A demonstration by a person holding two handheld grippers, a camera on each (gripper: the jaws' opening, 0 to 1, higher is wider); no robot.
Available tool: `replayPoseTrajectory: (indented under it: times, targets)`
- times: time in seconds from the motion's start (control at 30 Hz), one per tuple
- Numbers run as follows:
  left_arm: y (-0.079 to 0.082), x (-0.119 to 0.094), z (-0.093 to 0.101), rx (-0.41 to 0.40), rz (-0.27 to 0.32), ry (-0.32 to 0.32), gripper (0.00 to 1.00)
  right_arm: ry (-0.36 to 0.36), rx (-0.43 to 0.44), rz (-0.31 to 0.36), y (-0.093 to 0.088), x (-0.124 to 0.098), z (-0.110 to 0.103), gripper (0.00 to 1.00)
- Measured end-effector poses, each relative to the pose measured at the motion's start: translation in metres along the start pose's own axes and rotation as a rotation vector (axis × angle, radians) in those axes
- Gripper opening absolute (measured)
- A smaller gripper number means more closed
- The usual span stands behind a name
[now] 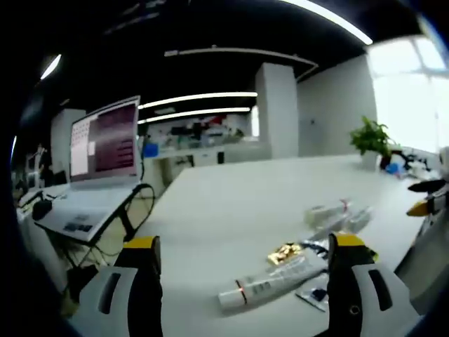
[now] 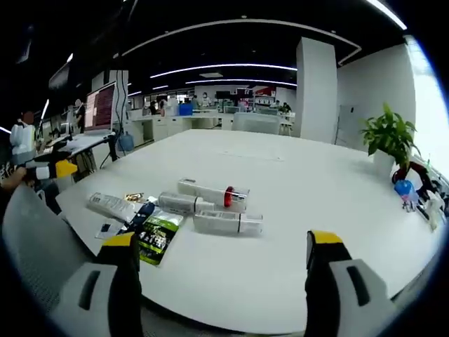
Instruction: Arrange the skincare products in the storage area until every visible bottle or jar stands upright without overlapping.
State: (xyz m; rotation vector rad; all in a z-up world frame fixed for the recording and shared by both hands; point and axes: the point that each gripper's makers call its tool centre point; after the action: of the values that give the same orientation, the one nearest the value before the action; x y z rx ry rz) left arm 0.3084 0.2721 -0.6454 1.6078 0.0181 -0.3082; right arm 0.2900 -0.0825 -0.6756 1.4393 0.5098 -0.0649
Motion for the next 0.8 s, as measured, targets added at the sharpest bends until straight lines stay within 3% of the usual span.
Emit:
replayPoseTrajectory:
  times: [0.07,0.33,0.8]
  targets:
    - [-0.001,0.0004,0.0007,-0.004,-0.004,-0.005,0.97,-0.018,0.002,0.021,0.0019,-0.0006,0.0051,0.99]
    - [-0.0028,0.0008,0.0021,0.007,-0.009,-0.015,0.97,-0.016,-0.013,-0.014,-0.004,0.0011,0.0046,0.99]
    - [-0.0073,0.0014,0.0031,0.038,-0.035,-0.019,0.97,-0.021,-0.021,-0.02,-0.0051,0.0012,0.0059,0.99]
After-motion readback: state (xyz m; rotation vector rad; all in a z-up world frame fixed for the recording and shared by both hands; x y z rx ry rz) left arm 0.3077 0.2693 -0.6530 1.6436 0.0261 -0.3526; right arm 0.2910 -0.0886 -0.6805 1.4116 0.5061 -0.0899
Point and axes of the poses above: the point that each gripper's makers call its tool centre point, and the gripper's own axes: x roughly forward along the fingers, z roughly to its right, y roughly out of its top
